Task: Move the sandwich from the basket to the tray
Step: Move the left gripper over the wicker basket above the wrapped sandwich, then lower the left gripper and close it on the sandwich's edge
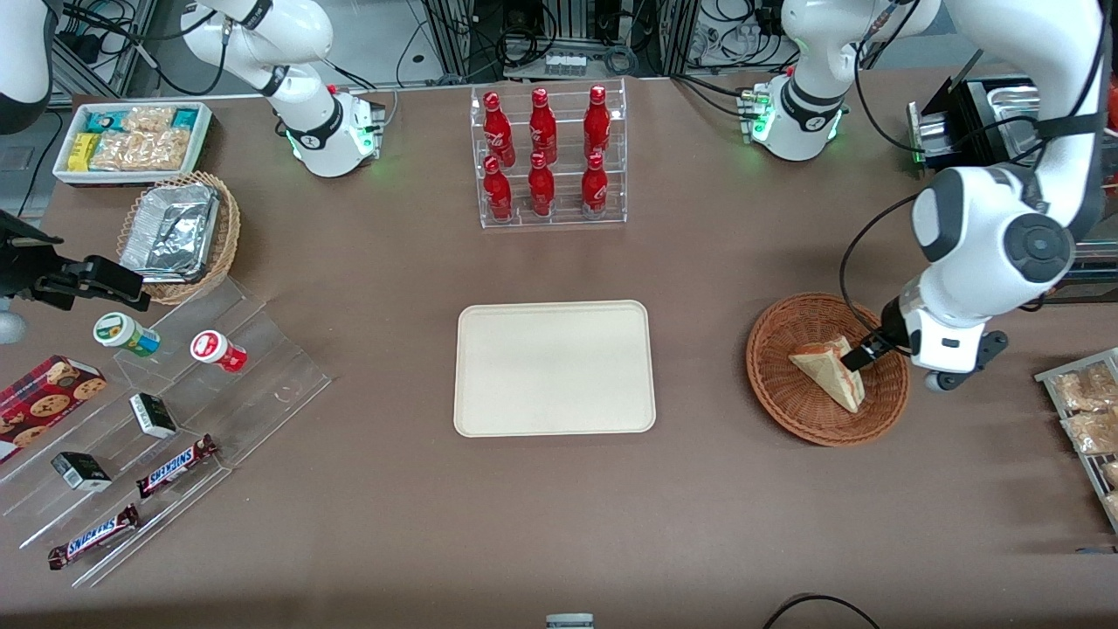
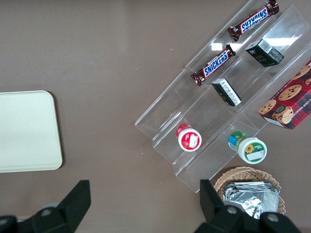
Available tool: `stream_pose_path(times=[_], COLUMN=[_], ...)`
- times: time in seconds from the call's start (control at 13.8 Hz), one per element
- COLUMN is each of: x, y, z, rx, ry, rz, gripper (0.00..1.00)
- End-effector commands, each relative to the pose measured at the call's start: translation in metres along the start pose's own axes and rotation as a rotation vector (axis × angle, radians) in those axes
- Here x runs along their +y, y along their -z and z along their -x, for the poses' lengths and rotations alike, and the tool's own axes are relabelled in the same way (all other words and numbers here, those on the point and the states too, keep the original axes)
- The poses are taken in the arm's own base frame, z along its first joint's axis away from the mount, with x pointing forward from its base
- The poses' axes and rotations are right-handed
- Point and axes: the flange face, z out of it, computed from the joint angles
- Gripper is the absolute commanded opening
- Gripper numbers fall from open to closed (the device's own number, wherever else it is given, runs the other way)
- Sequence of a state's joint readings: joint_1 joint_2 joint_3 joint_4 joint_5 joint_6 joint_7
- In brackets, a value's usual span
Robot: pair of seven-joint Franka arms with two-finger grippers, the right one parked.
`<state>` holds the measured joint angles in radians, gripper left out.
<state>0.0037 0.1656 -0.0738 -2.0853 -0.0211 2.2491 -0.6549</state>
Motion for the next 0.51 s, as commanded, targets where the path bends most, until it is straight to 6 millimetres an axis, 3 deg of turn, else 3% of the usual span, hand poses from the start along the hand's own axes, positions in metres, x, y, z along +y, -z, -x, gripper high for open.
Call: stream_pose_path(times=[0.0, 0.44], x=[0.002, -0.005], y=[-0.011, -0.050], z=[0.018, 0.022], rx=[0.012, 0.029], ry=[0.023, 0.030], rz=[0.014, 0.025], gripper=[1.00, 1.00])
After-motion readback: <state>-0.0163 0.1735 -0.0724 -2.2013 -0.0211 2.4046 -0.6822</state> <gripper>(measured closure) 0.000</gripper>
